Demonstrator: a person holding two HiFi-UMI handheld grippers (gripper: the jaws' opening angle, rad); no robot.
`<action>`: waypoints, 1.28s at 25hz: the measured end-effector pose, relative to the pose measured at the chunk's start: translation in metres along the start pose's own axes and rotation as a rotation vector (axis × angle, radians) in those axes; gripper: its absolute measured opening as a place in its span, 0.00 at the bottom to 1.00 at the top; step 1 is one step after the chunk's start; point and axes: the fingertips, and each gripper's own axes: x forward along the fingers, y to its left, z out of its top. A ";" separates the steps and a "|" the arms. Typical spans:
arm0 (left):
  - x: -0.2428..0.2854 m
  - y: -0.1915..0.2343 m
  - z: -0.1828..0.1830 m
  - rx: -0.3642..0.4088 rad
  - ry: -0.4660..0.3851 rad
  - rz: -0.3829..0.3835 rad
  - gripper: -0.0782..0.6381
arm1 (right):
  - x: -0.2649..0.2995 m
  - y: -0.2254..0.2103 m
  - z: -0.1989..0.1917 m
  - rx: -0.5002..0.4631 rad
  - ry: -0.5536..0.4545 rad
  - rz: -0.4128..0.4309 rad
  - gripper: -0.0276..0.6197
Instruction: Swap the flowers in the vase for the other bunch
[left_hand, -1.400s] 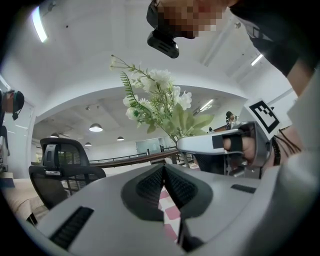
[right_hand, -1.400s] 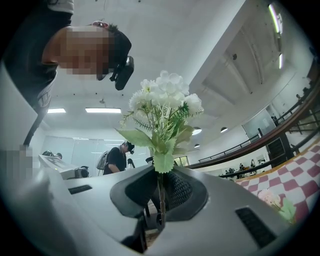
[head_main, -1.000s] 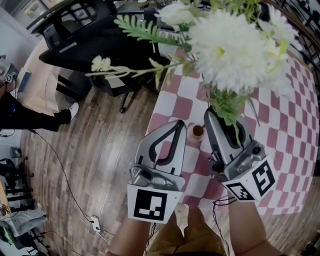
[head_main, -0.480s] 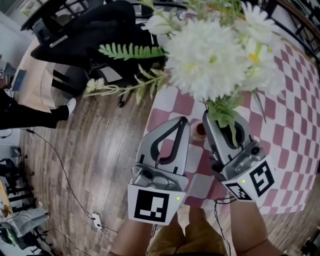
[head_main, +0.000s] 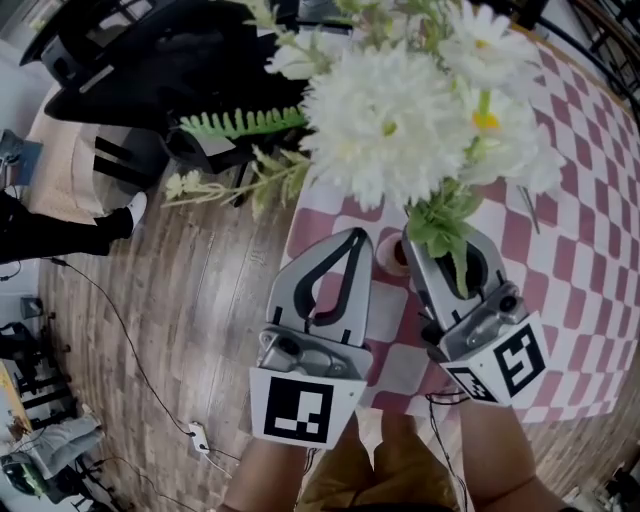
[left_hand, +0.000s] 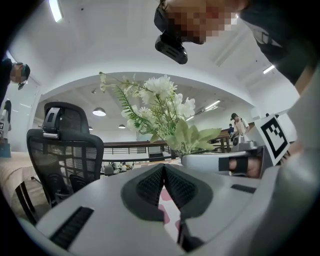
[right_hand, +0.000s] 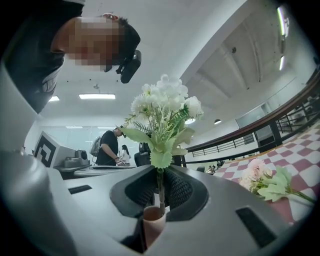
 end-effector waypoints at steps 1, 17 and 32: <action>0.000 0.000 -0.002 -0.003 0.006 0.000 0.12 | 0.000 0.000 -0.001 -0.008 0.003 -0.002 0.13; 0.005 -0.004 -0.014 -0.031 0.012 0.003 0.12 | -0.011 0.003 -0.030 -0.038 0.040 -0.009 0.13; 0.003 -0.005 -0.016 -0.053 0.018 0.004 0.12 | -0.016 0.006 -0.035 -0.020 0.052 0.009 0.13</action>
